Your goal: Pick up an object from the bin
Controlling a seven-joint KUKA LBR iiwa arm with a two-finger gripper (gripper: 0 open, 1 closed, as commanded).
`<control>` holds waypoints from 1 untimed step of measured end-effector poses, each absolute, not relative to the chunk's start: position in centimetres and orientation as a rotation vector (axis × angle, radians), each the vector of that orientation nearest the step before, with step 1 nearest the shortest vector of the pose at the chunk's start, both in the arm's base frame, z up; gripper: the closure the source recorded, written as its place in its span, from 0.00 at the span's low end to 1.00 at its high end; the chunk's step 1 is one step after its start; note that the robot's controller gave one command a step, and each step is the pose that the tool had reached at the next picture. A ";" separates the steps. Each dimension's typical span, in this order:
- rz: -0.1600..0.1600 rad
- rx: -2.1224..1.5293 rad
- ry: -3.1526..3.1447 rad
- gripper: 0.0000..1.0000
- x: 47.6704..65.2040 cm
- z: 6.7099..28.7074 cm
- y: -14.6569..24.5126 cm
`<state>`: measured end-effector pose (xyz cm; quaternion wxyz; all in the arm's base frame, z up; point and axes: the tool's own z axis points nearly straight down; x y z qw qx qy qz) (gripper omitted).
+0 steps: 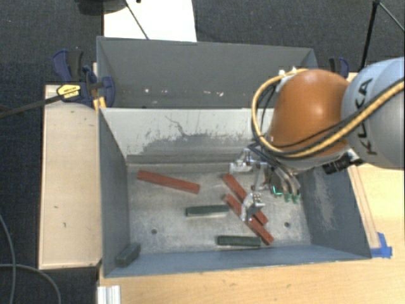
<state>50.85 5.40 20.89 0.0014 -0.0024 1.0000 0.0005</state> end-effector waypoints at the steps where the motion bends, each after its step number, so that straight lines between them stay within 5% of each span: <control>1: 0.003 0.007 3.133 0.00 51.9 15.2 6.2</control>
Offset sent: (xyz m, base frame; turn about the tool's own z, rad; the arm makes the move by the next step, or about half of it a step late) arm 0.0278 0.0219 -0.1389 0.0112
